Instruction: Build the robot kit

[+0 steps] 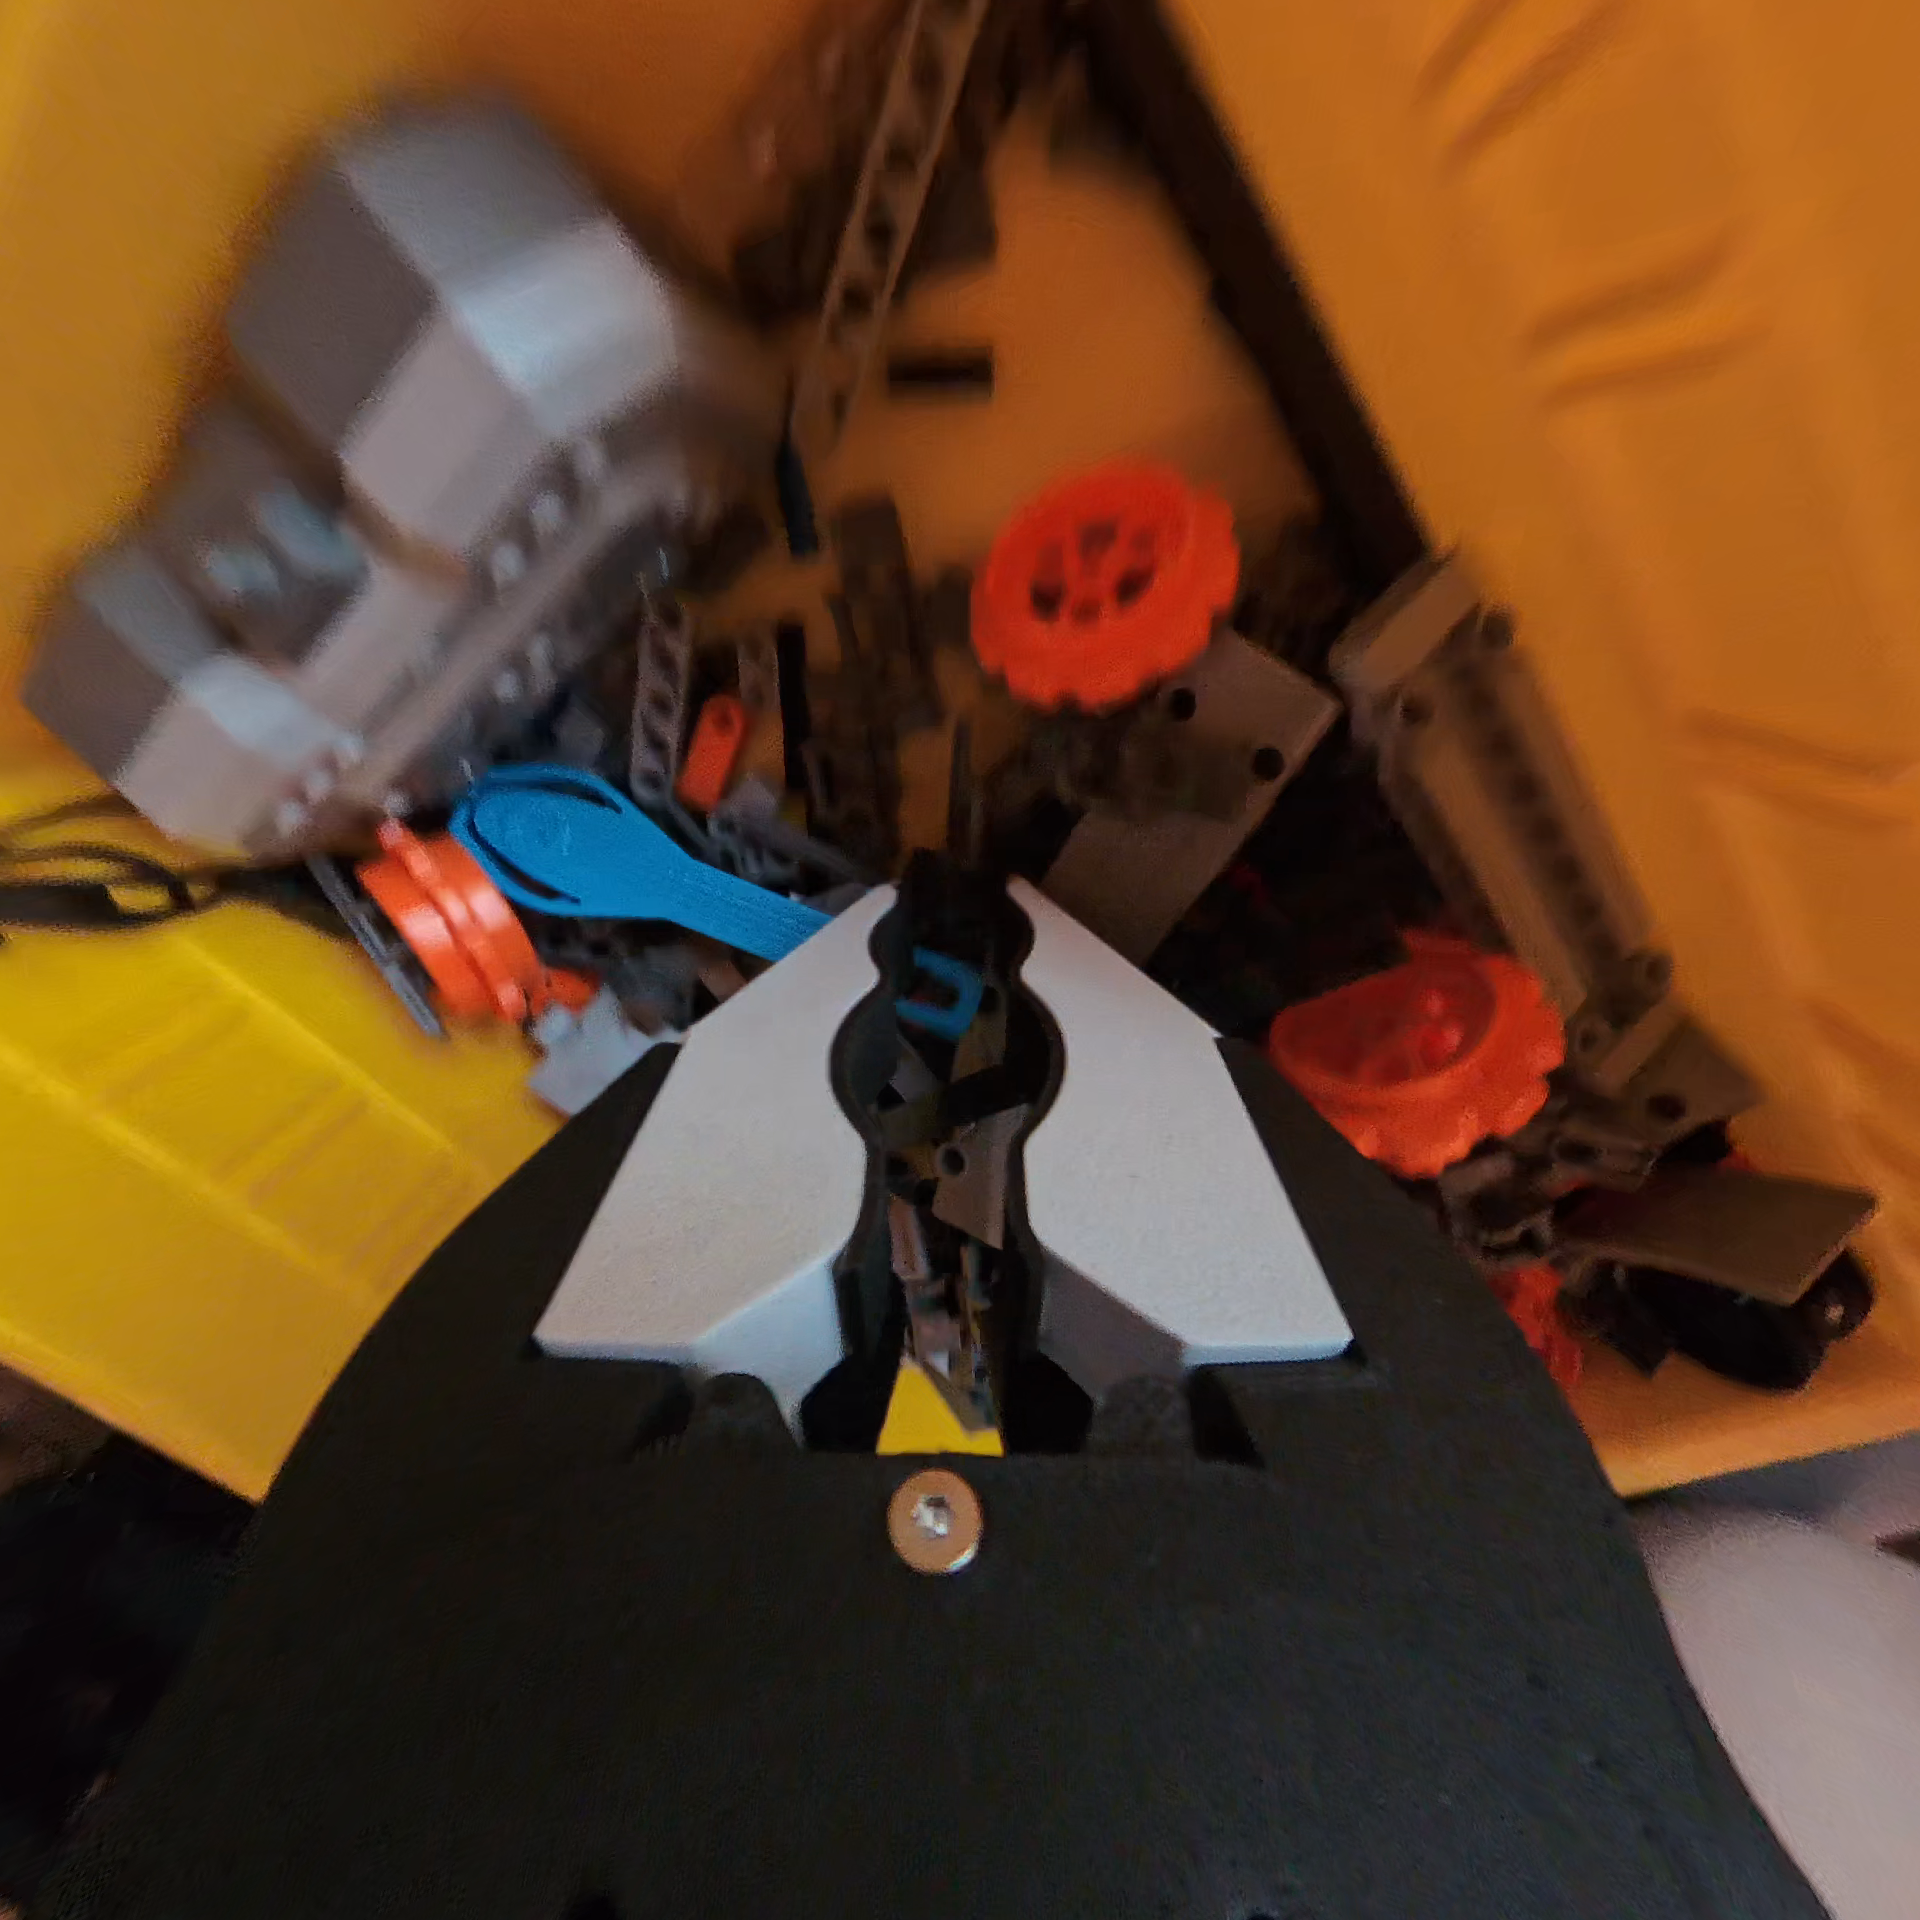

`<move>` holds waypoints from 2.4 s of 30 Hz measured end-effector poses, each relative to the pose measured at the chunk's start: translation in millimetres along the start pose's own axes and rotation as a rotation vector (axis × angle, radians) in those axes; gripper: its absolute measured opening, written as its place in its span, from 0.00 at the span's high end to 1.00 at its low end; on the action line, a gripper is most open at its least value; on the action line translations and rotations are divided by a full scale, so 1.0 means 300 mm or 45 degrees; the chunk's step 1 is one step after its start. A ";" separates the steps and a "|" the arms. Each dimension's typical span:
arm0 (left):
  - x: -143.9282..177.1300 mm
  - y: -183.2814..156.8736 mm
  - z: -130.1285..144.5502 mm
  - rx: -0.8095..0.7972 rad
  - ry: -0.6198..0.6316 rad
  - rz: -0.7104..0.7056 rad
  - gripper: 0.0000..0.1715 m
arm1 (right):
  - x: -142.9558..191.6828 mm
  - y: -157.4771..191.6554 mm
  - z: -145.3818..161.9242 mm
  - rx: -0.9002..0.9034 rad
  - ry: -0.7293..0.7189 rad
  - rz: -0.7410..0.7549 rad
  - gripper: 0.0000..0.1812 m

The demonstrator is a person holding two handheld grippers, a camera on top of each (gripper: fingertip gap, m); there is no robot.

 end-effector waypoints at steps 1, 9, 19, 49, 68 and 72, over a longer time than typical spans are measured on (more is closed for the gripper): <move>-0.001 -0.005 0.026 0.000 0.059 0.005 0.98 | 0.000 0.000 0.000 -0.002 0.000 -0.001 0.82; 0.011 -0.032 0.148 0.160 0.230 0.189 0.98 | 0.000 -0.001 0.000 -0.002 0.000 -0.001 0.82; 0.059 -0.054 0.208 0.329 0.278 0.302 0.97 | -0.001 0.000 0.000 -0.003 0.000 -0.001 0.82; 0.014 -0.011 -0.011 -0.096 -0.123 0.143 0.96 | 0.002 -0.002 0.002 -0.001 -0.001 -0.001 0.82; 0.140 0.033 0.066 0.189 -0.510 0.552 0.96 | 0.002 0.000 0.001 0.004 -0.001 0.002 0.82; 0.156 0.027 0.066 0.191 -0.548 0.595 0.97 | 0.001 -0.001 0.001 0.000 -0.001 -0.001 0.82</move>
Point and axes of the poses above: each gripper's, where its closed fingertips meet, x back along the fingers, z out of its underside, y = z × x across the jaws, the point moved 9 cm from there along x, back along the fingers, and after that the axes turned 10 degrees about -x, right-handed, at the moved point
